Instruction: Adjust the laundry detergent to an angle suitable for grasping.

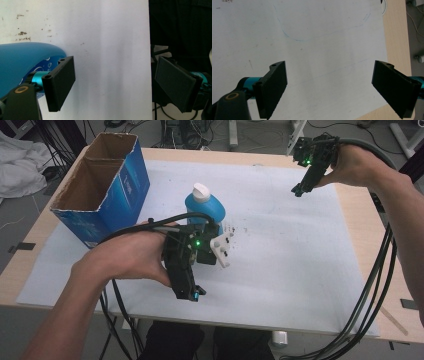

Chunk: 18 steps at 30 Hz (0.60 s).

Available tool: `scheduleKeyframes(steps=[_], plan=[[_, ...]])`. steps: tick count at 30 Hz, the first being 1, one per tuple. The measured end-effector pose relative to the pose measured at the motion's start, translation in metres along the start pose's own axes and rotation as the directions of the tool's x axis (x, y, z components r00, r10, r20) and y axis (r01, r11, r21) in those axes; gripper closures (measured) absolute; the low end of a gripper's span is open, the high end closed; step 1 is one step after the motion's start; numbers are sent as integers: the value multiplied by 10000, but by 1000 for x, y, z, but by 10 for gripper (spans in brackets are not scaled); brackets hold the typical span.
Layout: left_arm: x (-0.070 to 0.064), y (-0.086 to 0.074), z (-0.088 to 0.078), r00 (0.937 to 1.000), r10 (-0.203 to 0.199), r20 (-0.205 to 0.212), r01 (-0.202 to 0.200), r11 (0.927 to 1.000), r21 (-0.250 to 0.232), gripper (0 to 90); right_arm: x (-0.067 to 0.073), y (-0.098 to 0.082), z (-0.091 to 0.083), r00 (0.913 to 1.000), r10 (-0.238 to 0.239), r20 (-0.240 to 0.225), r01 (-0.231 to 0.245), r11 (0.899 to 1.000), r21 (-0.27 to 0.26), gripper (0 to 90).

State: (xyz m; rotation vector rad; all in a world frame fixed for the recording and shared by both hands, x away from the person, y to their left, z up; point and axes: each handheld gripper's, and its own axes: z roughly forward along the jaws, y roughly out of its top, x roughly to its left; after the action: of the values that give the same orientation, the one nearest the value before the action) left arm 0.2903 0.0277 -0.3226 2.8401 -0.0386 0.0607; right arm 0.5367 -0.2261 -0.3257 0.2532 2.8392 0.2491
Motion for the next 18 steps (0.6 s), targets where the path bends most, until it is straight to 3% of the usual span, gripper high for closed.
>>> scheduleKeyframes(steps=[18], plan=[[0, 3, -1, 9999, 81, -85, -80, 9999, 125, 167, 2, -3, -4, 10000, -2, 72, 2, 10000, 44, 121]])
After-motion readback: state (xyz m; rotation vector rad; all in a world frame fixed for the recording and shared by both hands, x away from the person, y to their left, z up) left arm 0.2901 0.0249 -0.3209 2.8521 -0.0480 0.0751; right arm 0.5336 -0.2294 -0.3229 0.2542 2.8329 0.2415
